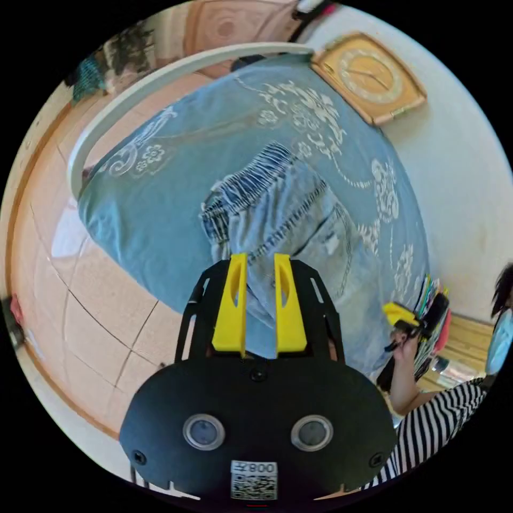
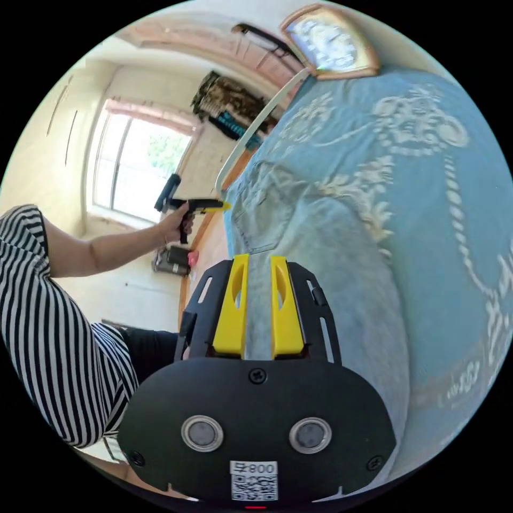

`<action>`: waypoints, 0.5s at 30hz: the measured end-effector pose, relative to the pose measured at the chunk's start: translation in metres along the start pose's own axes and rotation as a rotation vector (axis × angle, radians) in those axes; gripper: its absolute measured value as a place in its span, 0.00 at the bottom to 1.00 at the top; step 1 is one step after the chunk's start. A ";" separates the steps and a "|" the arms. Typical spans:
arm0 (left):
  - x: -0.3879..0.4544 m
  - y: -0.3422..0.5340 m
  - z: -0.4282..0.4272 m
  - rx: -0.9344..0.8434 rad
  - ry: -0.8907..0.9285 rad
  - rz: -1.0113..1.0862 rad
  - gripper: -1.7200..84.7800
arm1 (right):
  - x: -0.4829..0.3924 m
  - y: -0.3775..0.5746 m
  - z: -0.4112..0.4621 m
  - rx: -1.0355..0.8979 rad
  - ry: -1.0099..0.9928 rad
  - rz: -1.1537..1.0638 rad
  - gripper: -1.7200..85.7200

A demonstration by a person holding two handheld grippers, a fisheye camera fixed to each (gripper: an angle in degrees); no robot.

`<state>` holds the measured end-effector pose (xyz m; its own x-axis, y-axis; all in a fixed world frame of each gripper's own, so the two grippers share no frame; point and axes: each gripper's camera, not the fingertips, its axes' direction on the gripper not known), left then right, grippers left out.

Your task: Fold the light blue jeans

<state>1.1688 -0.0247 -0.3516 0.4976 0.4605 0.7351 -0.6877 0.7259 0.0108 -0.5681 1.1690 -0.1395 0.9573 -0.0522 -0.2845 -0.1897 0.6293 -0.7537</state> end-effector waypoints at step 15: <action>-0.187 -0.016 0.023 0.134 0.282 -0.079 0.03 | -0.118 -0.127 0.177 -0.394 0.261 -0.265 0.03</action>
<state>1.0744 -0.1336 -0.4733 0.6661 0.5429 0.5115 -0.6956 0.6996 0.1633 -0.6183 1.2322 0.0950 0.9068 -0.3924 -0.1542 -0.0644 0.2325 -0.9705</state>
